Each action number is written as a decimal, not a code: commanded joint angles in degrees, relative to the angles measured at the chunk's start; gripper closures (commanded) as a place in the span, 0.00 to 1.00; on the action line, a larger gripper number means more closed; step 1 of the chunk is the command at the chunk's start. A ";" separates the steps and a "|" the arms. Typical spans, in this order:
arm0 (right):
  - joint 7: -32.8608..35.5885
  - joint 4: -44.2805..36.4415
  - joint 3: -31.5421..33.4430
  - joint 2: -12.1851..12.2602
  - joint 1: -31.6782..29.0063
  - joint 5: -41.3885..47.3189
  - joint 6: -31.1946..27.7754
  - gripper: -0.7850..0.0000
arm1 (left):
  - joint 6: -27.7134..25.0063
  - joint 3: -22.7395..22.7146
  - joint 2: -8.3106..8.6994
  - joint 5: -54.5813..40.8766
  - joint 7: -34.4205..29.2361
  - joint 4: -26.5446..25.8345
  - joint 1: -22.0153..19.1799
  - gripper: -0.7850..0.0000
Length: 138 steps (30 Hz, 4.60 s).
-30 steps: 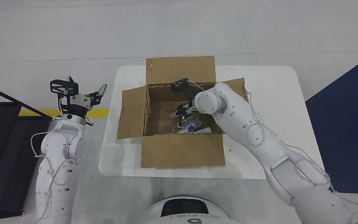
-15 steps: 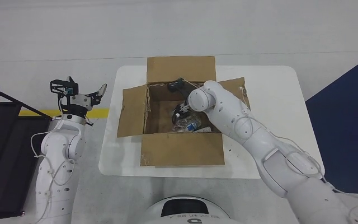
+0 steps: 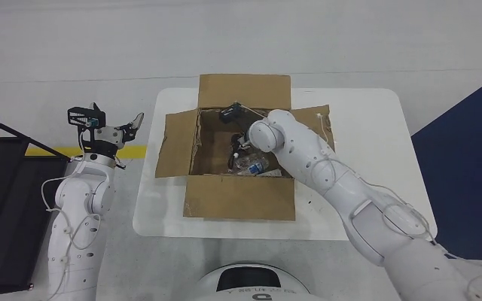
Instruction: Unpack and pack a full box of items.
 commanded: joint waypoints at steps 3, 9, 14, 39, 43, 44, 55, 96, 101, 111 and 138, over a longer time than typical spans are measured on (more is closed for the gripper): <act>-1.63 -3.75 1.13 1.05 -1.78 -3.41 -1.35 1.00 | 0.00 0.00 0.00 0.00 0.00 0.00 0.00 0.00; -5.31 -12.30 4.33 3.35 -6.08 -7.15 -7.50 1.00 | 0.00 0.00 0.00 0.00 0.00 0.00 0.00 0.00; -9.83 -24.47 9.91 6.63 -13.03 -12.37 -13.29 1.00 | 0.00 0.00 0.00 0.00 0.00 0.00 0.00 0.00; -45.96 -63.72 66.92 15.94 -72.23 -4.81 -14.59 1.00 | 0.00 0.00 0.00 0.00 0.00 0.00 0.00 0.00; -46.51 -58.76 70.92 15.84 -73.97 2.00 -14.57 1.00 | 0.00 0.00 0.00 0.00 0.00 0.00 0.00 0.00; -45.89 -57.95 71.47 15.82 -74.06 3.63 -14.16 1.00 | 0.00 0.00 0.00 0.00 0.00 0.00 0.00 0.00; -28.44 -44.67 74.24 16.43 -68.51 19.51 -9.61 1.00 | 0.00 0.00 0.00 0.00 0.00 0.00 0.00 0.00; -13.66 -40.11 72.78 17.94 -58.40 3.09 15.36 1.00 | 0.00 0.00 0.00 0.00 0.00 0.00 0.00 0.00; -4.95 -37.93 72.80 18.72 -55.73 0.77 14.92 1.00 | 0.00 0.00 0.00 0.00 0.00 0.00 0.00 0.00; -0.29 -34.61 71.59 19.33 -51.96 -0.85 14.90 1.00 | 0.00 0.00 0.00 0.00 0.00 0.00 0.00 0.00; -3.28 -51.28 83.13 18.93 -64.10 26.76 1.88 0.00 | 0.00 0.00 0.00 0.00 0.00 0.00 0.00 0.00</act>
